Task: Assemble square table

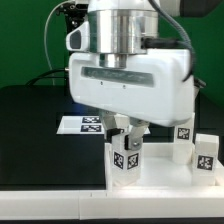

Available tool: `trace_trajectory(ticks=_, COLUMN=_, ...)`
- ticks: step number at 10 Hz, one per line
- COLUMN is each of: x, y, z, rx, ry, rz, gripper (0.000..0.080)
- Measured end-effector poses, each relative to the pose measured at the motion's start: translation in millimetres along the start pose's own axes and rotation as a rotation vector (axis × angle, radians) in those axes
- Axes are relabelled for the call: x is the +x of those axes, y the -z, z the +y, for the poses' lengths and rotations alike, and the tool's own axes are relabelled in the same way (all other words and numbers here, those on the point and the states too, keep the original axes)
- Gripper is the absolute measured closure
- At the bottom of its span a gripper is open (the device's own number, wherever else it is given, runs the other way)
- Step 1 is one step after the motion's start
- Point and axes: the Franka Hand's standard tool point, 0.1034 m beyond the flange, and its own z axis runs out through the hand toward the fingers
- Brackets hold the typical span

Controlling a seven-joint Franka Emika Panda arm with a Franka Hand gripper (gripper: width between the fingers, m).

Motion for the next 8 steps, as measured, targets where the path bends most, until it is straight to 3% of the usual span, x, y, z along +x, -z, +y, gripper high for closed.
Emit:
trace_trajectory(ticks=2, x=0.8, y=0.6, z=0.9, rx=0.001, ry=-0.324, rz=-0.036, gripper=0.0515)
trace_trajectory(ticks=4, x=1.1, y=0.0, z=1.9, rx=-0.001, ry=-0.342, rz=-0.039, gripper=0.0515)
trace_trajectory(ticks=5, x=1.6, y=-1.5, z=2.3, rx=0.003, ry=-0.283, rz=-0.020, gripper=0.0455)
trace_trajectory(ticks=7, x=-4.1, y=-7.8, z=6.2, rx=-0.005, ry=-0.067, rz=0.018, gripper=0.0186)
trace_trajectory(ticks=8, x=-6.6, y=-7.9, z=1.9, rx=0.011, ry=0.171, rz=0.047, gripper=0.0186)
